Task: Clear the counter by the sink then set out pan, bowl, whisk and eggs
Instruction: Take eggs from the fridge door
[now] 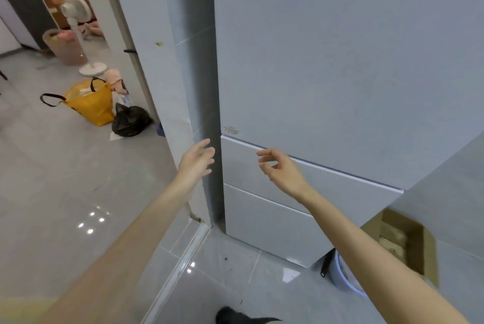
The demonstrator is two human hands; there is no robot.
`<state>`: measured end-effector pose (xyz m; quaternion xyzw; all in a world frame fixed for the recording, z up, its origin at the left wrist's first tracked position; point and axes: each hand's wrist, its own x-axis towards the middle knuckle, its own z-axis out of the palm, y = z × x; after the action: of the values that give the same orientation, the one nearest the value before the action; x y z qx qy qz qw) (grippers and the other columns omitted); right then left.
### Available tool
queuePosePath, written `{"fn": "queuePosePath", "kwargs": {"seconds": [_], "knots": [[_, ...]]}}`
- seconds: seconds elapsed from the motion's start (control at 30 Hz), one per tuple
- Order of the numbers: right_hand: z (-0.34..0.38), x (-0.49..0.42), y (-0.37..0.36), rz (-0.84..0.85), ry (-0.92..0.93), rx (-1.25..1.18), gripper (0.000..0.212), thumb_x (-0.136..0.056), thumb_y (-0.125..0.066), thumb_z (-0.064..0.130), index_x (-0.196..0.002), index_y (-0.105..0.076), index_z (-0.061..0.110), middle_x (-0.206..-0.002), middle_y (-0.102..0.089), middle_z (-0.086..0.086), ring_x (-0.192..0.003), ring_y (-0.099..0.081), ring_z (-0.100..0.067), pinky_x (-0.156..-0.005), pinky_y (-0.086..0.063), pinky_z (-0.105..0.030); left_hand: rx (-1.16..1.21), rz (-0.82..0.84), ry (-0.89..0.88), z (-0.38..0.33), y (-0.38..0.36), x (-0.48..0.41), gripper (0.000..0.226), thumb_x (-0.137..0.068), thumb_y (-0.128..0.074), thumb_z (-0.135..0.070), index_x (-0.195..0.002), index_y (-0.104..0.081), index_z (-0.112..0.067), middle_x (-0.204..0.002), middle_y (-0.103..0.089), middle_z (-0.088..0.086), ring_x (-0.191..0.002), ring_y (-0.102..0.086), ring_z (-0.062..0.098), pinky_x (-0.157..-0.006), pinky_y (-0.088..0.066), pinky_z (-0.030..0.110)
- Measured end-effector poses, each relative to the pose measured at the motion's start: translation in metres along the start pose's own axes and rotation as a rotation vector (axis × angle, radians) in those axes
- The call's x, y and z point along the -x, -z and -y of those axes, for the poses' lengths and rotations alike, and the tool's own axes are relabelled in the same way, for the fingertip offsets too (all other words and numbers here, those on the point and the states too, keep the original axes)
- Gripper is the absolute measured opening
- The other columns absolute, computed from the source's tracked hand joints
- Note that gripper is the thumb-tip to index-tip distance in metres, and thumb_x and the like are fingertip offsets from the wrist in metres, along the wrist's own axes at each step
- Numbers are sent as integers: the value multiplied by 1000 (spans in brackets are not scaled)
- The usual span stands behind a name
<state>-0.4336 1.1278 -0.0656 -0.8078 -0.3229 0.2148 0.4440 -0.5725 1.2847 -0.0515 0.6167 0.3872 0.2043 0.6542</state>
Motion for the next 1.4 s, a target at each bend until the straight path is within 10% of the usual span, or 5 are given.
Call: {"fn": "queuePosePath", "kwargs": {"seconds": [0.27,0.57,0.8,0.97,1.4], "knots": [[-11,-54,-3,-34,-82,39,24,-91,-56,18,-114,-62,23,-104,-65,1,-81,-59,-16,-81,-49,-33,-110,90,-132,-13,-24,-99,75,-88,-66,-25,-149,-23,-25,-153,-31,3,-137,-35,23,-111,-33,39],[-9,-73,-5,-51,-124,28,26,-91,-55,9,-116,-60,16,-91,-57,20,-68,-53,18,-66,-39,-4,-141,84,-303,-11,-35,-151,48,-74,-80,-23,-113,-52,-16,-107,-64,-3,-99,-62,12,-86,-51,28],[-1,-45,-15,-243,-103,98,34,-92,-55,14,-124,-54,25,-121,-57,10,-85,-58,-3,-76,-41,-6,-175,74,-344,-9,-23,-157,39,-73,-81,-27,-98,-52,-19,-95,-62,-8,-88,-59,10,-71,-45,16],[11,-14,-31,-421,11,155,49,-91,-53,10,-135,-44,29,-138,-36,9,-123,-44,-11,-100,-46,-35,-166,136,-346,-13,-12,-152,31,-79,-76,-23,-98,-53,-18,-95,-63,-7,-94,-60,16,-77,-48,20],[55,107,-89,-525,27,175,62,-95,-48,9,-146,-26,37,-157,-15,14,-139,-19,3,-91,-28,3,-205,275,-373,28,47,-15,78,-71,-82,-31,-137,-41,-32,-83,-63,1,-78,-61,6,-73,-49,17]]}}
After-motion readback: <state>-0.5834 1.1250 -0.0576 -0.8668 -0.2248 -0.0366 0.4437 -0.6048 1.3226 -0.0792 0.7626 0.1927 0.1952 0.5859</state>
